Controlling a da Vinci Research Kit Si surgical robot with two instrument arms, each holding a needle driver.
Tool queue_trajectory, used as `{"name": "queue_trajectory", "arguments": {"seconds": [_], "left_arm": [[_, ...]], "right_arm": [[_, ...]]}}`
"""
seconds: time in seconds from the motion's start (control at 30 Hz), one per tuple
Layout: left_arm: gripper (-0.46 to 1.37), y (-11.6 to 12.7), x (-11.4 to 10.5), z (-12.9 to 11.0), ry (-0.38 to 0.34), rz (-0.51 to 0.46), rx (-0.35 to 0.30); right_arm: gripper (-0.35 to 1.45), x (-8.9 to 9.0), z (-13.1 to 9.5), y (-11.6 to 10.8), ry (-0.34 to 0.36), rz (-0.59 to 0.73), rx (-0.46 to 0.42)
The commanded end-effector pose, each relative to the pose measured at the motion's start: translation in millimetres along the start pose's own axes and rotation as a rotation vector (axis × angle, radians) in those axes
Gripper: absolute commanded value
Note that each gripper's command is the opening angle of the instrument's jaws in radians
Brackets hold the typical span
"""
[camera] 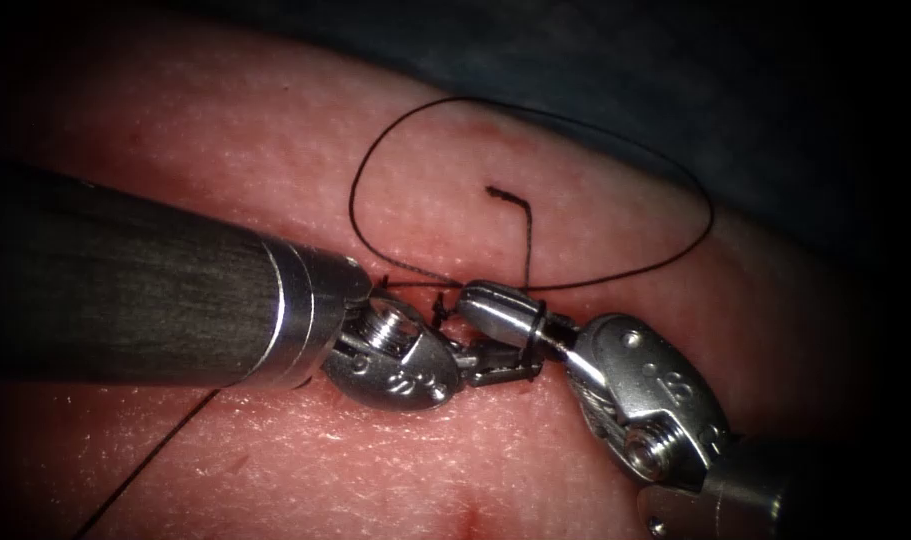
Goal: Wound Closure
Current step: Loop the suture counter-clockwise around the right tool
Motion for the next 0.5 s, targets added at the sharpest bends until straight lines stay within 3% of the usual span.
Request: {"name": "queue_trajectory", "arguments": {"seconds": [0.03,0.1,0.17,0.33,0.4,0.5], "left_arm": [[-0.35,-0.1,0.0,-0.1,-0.003,-0.001,-0.003],[-0.35,-0.1,-0.4,-0.3,-0.009,-0.004,0.002],[-0.35,-0.2,-0.7,-0.4,-0.012,-0.006,0.004],[-0.35,-0.4,-1.4,-0.4,-0.018,-0.009,0.008],[-0.35,-0.4,-1.6,-0.3,-0.020,-0.010,0.010],[-0.35,-0.6,-1.6,-0.1,-0.023,-0.012,0.012]], "right_arm": [[0.00,0.1,-0.1,0.2,-0.039,-0.014,-0.033],[0.10,-0.1,-0.4,0.5,-0.114,-0.025,-0.103],[0.19,0.0,-0.7,0.8,-0.143,-0.020,-0.145],[0.28,0.4,-1.1,2.1,-0.152,-0.026,-0.160],[0.48,0.6,-1.0,2.8,-0.151,-0.045,-0.179],[0.59,0.5,-0.6,3.3,-0.149,-0.049,-0.189]]}}
